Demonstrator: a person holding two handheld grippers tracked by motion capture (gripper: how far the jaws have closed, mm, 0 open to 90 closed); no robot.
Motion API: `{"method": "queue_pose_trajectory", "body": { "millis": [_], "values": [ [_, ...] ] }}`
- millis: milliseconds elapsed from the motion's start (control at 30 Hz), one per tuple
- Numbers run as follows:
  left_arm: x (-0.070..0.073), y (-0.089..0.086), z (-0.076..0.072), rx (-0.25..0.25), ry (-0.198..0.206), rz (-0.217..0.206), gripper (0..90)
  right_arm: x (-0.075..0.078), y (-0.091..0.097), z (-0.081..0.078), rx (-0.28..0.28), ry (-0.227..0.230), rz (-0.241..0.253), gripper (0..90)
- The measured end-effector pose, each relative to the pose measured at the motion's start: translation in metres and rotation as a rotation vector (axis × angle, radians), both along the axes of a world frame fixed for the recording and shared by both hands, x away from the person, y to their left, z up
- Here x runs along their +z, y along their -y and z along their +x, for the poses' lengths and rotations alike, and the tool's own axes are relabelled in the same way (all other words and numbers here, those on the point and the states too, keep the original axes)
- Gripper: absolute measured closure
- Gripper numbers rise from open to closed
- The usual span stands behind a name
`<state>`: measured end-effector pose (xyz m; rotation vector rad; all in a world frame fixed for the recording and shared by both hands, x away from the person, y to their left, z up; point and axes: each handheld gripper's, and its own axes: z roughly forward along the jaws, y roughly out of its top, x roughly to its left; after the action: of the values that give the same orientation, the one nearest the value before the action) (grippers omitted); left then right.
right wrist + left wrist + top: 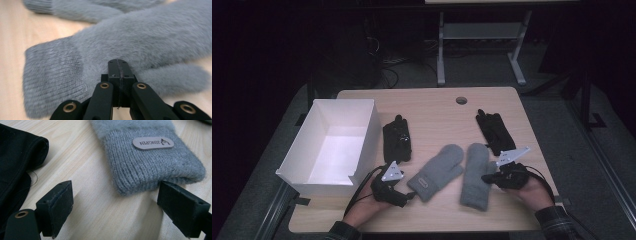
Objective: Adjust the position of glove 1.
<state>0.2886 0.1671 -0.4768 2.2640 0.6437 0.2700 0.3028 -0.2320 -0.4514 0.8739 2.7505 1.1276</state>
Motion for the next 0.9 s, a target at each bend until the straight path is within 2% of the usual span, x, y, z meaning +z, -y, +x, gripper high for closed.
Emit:
{"method": "queue_pose_trajectory", "body": {
  "millis": [267,500,667,900],
  "values": [
    [0.000,0.000,0.000,0.001,-0.001,-0.002,12.8,0.001,-0.027,-0.011,0.096,0.001,0.004,90.0],
    [0.000,0.000,0.000,0.001,-0.001,-0.002,12.8,0.004,-0.045,-0.019,0.155,0.002,0.019,90.0],
    [0.000,0.000,0.000,0.002,-0.002,-0.002,12.8,0.005,-0.057,-0.021,0.180,-0.004,0.027,90.0],
    [0.000,0.000,0.000,0.004,-0.002,-0.005,12.8,0.003,-0.081,-0.018,0.224,0.012,0.013,90.0]
  ]
}}
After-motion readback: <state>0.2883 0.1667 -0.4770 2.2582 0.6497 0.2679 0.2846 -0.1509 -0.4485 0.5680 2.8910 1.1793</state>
